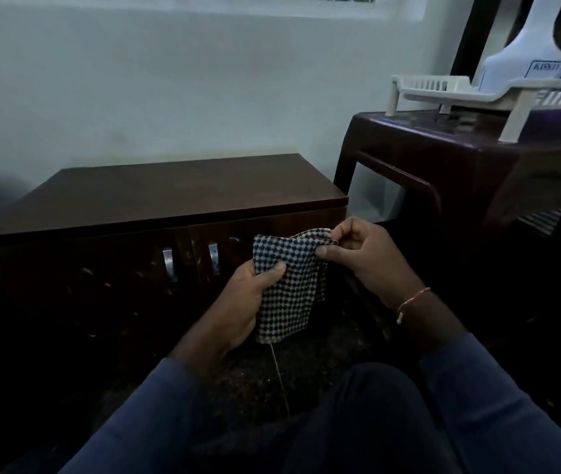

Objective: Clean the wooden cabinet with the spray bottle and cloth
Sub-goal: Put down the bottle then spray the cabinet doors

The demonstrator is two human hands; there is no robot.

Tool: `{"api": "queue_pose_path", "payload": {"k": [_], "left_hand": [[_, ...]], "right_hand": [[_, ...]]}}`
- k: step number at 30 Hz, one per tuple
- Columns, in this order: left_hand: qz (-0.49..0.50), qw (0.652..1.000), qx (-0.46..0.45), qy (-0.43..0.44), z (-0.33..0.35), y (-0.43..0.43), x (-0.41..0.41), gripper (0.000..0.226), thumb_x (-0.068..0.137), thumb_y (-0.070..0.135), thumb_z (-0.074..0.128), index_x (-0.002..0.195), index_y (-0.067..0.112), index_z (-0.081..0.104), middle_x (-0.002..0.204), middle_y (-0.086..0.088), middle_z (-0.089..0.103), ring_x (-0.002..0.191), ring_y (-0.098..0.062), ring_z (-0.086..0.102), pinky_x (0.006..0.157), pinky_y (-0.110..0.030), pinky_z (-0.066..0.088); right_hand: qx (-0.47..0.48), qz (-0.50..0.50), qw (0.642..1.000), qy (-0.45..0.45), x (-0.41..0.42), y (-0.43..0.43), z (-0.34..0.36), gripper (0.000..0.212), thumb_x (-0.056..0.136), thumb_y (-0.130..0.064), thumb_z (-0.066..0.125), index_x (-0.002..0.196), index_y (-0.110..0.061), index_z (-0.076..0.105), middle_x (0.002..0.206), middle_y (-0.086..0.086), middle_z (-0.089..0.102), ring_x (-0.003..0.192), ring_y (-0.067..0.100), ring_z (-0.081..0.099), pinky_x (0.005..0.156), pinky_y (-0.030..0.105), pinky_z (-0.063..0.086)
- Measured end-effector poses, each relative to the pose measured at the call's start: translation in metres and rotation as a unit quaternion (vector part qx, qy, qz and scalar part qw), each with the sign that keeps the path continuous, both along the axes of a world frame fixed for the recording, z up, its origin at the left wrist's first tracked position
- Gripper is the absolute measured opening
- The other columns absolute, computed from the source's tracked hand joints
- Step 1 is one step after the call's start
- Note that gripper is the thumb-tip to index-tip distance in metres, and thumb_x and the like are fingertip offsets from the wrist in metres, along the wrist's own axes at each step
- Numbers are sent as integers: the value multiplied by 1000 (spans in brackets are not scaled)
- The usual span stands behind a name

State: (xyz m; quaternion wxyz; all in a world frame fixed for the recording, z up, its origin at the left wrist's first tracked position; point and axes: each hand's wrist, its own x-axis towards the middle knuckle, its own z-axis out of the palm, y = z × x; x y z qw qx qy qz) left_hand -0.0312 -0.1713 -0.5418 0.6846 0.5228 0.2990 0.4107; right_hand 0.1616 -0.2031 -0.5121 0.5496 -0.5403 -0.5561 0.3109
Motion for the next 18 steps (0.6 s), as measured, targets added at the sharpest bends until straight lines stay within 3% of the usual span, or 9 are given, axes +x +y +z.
{"api": "queue_pose_path", "payload": {"k": [3,5,8,10,12,14,16,18], "left_hand": [[5,1000,5,6,2,0,-12,19,100,15,46,110,13,62,98,1,76,93,-16,72,75,-33,58],[6,1000,18,21,3,1,-18,20,101,17,45,113,15,61,99,3,75,94,-15,72,76,-33,58],[-1,999,32,42,6,1,-28,21,101,18,44,113,15,60,101,2,74,95,-15,71,75,-31,58],[-7,998,42,55,7,3,-36,23,101,18,44,116,13,60,106,-1,73,98,-18,70,77,-31,58],[-18,996,54,70,10,4,-44,25,99,18,46,118,11,60,109,-4,72,101,-21,69,81,-34,58],[-37,994,61,82,15,5,-51,27,95,21,49,117,10,61,111,-6,72,103,-24,68,86,-39,56],[-59,991,71,99,21,4,-59,30,89,24,52,115,10,62,110,-5,71,102,-23,68,88,-39,56],[-67,988,78,118,25,3,-64,33,89,28,51,115,10,62,110,-5,71,102,-22,68,88,-37,56]], "right_hand": [[24,-34,999,-6,-12,3,-6,28,74,-8,81,85,0,57,89,15,72,85,30,71,80,50,58],[42,-46,997,-38,-18,4,-9,23,74,-11,81,80,-10,58,102,5,70,95,22,68,86,45,56],[118,-88,972,-182,-22,4,-8,24,76,-18,79,75,-24,55,117,-9,58,110,4,53,93,31,47],[115,-34,976,-183,-22,8,-8,24,80,-20,75,76,-26,52,115,-12,61,112,1,55,98,38,46],[67,45,990,-117,-20,13,-12,22,83,-20,71,77,-25,50,125,-9,60,124,5,52,105,47,43],[-1,151,988,41,-19,14,-17,22,86,-14,68,77,-21,50,127,-1,59,129,14,48,106,44,43],[-52,232,955,178,-22,13,-19,21,86,-13,69,78,-19,50,111,9,60,113,25,54,92,38,49],[-48,223,953,198,-26,11,-20,19,86,-13,68,81,-18,50,99,17,56,98,30,55,79,37,50]]}}
